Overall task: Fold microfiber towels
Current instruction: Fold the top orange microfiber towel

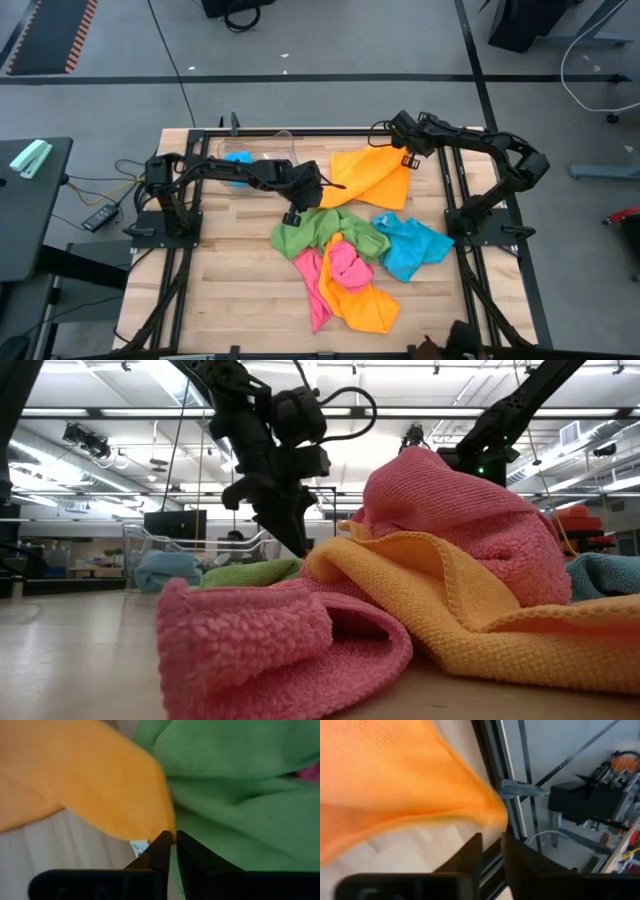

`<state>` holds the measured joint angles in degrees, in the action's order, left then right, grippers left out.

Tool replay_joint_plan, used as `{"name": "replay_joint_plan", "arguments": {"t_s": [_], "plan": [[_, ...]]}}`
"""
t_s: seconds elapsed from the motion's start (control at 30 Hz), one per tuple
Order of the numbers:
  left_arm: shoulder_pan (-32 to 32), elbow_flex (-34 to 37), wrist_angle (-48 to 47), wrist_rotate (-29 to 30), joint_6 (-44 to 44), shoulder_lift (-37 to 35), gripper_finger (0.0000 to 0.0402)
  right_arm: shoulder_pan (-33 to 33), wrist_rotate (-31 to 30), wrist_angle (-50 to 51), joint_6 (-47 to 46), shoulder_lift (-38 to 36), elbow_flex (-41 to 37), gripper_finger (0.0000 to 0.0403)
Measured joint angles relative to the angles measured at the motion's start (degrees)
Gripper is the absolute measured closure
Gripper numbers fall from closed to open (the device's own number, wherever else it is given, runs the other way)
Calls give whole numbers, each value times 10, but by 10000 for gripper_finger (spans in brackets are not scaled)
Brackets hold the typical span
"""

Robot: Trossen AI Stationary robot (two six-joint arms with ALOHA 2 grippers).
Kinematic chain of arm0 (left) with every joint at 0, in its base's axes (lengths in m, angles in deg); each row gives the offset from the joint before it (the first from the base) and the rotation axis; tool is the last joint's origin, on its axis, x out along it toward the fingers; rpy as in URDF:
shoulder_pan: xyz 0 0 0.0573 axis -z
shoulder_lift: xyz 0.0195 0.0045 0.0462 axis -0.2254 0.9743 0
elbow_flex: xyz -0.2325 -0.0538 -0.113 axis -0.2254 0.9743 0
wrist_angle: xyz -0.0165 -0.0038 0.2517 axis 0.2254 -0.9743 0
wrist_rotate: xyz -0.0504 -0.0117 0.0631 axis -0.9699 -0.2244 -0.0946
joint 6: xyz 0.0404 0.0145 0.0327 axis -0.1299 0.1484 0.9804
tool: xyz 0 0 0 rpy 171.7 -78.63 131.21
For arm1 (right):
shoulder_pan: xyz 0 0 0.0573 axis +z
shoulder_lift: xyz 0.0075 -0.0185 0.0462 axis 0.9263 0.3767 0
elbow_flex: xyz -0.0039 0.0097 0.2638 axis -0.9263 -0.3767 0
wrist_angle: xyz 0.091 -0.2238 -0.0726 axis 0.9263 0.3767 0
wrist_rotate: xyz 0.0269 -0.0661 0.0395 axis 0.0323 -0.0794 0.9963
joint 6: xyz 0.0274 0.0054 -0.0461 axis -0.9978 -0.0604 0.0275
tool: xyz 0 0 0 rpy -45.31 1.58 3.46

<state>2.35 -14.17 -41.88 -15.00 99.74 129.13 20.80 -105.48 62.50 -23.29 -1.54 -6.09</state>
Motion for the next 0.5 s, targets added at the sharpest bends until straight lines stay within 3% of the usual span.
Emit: {"name": "replay_joint_plan", "arguments": {"t_s": [0.17, 0.3, 0.37, 0.5], "plan": [[8, -1, -7, -1, -9, -26, 320, 14, 3, 24, -46, -2, 1, 245], [4, -1, -3, 2, 12, -60, 285, 36, 24, 64, -81, -3, 31, 217], [-2, -1, 18, 12, 30, -72, 272, 49, 68, 60, -101, -3, 49, 212], [-25, -1, 107, 33, 21, -64, 258, 77, 226, 20, -127, -3, 66, 210]]}}
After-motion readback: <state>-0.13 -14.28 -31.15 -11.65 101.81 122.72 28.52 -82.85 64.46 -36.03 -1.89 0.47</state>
